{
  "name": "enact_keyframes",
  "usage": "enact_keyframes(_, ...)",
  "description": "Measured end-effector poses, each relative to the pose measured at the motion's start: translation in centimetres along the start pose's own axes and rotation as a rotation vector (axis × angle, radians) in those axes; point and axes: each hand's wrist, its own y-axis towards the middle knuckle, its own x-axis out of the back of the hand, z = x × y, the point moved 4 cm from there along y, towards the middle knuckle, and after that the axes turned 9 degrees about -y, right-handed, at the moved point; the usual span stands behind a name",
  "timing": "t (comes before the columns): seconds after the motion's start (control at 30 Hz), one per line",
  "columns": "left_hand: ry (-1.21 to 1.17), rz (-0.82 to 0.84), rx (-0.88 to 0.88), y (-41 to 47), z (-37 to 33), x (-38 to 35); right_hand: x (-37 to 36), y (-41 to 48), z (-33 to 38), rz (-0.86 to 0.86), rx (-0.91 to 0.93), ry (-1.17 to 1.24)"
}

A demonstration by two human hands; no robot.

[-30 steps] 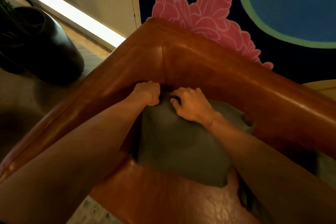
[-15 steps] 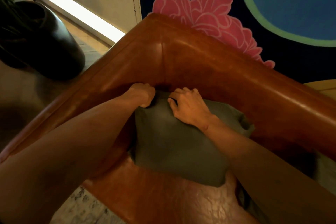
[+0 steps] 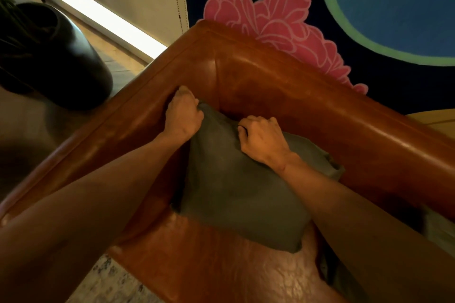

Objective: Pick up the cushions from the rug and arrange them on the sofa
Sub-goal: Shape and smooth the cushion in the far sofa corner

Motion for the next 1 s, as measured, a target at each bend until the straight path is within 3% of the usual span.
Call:
enact_keyframes(0.1,-0.083,-0.089,0.083,-1.0,0.1,-0.1,-0.2,0.0,0.1,-0.019,-0.005,0.012)
enact_keyframes(0.23,0.047,-0.092,0.109,-1.9,-0.1,-0.6,-0.4,-0.5,0.6,-0.049,-0.019,0.037)
enact_keyframes(0.33,0.259,-0.082,-0.047,-2.3,-2.0,-1.0,-0.5,-1.0,0.6,-0.055,-0.024,0.100)
enact_keyframes(0.4,0.272,0.021,-0.236,-2.7,-4.8,-2.5,0.0,-1.3,0.0,-0.073,-0.050,0.219)
enact_keyframes(0.53,0.093,0.437,-0.455,-4.9,-10.4,-8.2,1.2,-2.5,-3.4,-0.105,-0.147,0.307)
enact_keyframes(0.77,0.177,0.652,-0.612,-7.4,-15.7,-15.9,1.0,-7.1,-14.8,-0.085,-0.454,0.256)
enact_keyframes(0.87,0.299,0.782,-0.697,-7.8,-16.6,-18.8,-0.2,-8.9,-18.3,0.047,-0.518,0.318)
enact_keyframes(1.0,0.391,0.830,-0.838,-7.4,-16.0,-19.8,-1.4,-9.5,-19.1,0.304,-0.363,0.310)
